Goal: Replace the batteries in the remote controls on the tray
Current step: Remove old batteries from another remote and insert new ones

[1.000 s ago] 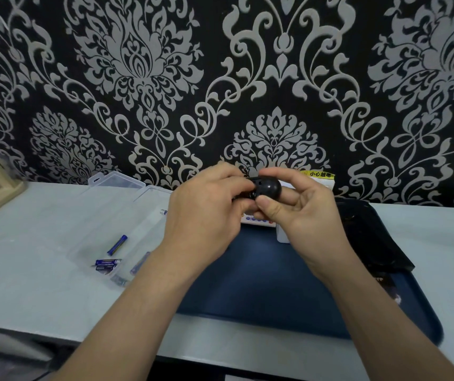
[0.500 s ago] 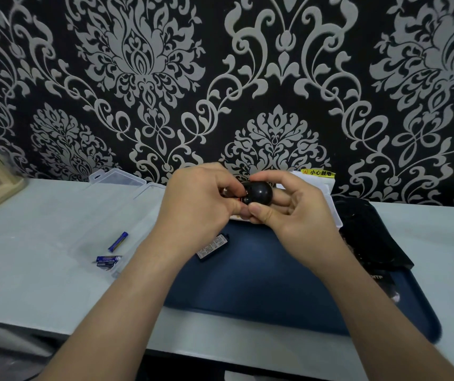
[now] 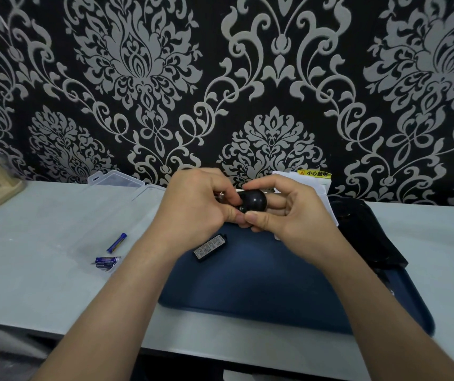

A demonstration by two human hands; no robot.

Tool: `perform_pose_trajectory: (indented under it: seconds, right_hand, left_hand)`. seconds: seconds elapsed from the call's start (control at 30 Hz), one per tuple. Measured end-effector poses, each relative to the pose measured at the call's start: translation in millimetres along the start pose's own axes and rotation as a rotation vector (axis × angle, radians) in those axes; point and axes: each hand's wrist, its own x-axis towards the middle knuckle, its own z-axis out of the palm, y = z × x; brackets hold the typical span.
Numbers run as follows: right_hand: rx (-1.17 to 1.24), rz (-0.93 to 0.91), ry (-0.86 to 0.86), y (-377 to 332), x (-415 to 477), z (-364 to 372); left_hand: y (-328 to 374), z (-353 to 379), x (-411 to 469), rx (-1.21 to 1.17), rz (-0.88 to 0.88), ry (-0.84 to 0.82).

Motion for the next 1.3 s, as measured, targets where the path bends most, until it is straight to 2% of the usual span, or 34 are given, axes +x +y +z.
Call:
perform_pose_trajectory:
  seconds: [0.17, 0.37, 0.5, 0.67, 0.8, 0.97, 1.3]
  right_hand:
    - [0.017, 0.0, 0.018, 3, 0, -3]
    - [0.124, -0.009, 0.148, 7, -1, 0]
    - [0.108, -0.031, 0.176, 10, 0, 0]
    - [0.054, -0.062, 0.197, 15, 0, 4]
    - [-0.062, -0.083, 0.185, 15, 0, 2]
    - [-0.357, -0.162, 0.212, 16, -1, 6]
    - [-0.272, -0.151, 0.212, 15, 0, 9]
  left_hand:
    - [0, 11, -1, -0.076, -0.092, 0.048]
    - [4, 25, 0, -0.196, -0.194, 0.127]
    - [10, 30, 0, -0.171, -0.236, 0.153]
    - [8, 38, -2, -0.453, -0.326, 0.187]
    - [8, 40, -4, -0.489, -0.339, 0.191]
    - [10, 38, -4, -0.51, -0.368, 0.184]
    - [6, 41, -5, -0.501, -0.31, 0.227]
